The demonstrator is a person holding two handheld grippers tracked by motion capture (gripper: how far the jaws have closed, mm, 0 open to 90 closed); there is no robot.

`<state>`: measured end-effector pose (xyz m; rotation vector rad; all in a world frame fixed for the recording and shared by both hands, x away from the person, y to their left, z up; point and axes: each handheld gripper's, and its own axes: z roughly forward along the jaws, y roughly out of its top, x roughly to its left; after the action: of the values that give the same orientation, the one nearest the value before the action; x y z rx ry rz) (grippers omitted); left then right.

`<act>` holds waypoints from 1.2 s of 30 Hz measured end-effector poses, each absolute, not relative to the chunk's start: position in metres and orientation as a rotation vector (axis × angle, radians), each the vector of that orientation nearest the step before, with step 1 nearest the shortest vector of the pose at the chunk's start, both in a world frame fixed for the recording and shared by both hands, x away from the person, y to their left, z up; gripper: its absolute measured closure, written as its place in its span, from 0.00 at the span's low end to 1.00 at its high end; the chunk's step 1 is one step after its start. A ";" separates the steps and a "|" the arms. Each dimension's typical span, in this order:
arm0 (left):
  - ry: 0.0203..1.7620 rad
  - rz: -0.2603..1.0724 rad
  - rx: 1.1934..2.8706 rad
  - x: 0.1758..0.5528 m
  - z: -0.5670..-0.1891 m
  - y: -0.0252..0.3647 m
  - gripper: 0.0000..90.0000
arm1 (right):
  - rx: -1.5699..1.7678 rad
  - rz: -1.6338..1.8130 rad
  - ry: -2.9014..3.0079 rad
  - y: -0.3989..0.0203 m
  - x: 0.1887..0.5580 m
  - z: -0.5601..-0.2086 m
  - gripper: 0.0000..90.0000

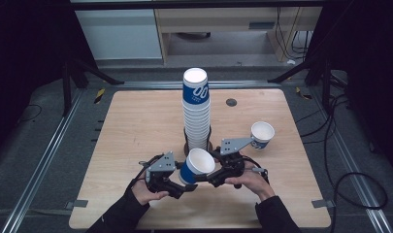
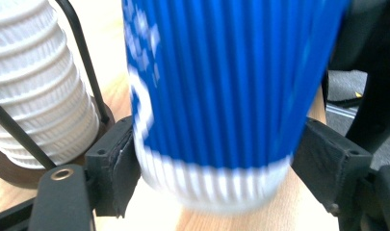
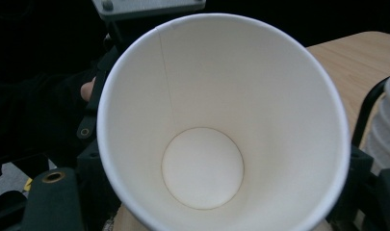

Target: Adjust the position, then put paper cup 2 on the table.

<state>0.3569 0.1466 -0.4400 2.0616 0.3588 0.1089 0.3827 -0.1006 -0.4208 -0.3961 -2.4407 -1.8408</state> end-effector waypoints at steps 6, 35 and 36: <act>0.403 0.119 2.073 0.362 -0.442 0.154 0.23 | -0.452 -1.884 -2.483 -0.115 0.385 -0.414 0.23; 0.764 0.302 1.988 0.387 -0.433 0.207 0.21 | -0.952 -1.843 -2.732 -0.179 0.390 -0.407 0.23; 0.775 0.311 1.988 0.387 -0.434 0.208 0.21 | -0.967 -1.843 -2.735 -0.180 0.390 -0.407 0.23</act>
<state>0.3872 0.2079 -0.4336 1.9883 0.7752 0.3108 0.3896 -0.1805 -0.4069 -0.9667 -2.7349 -1.8427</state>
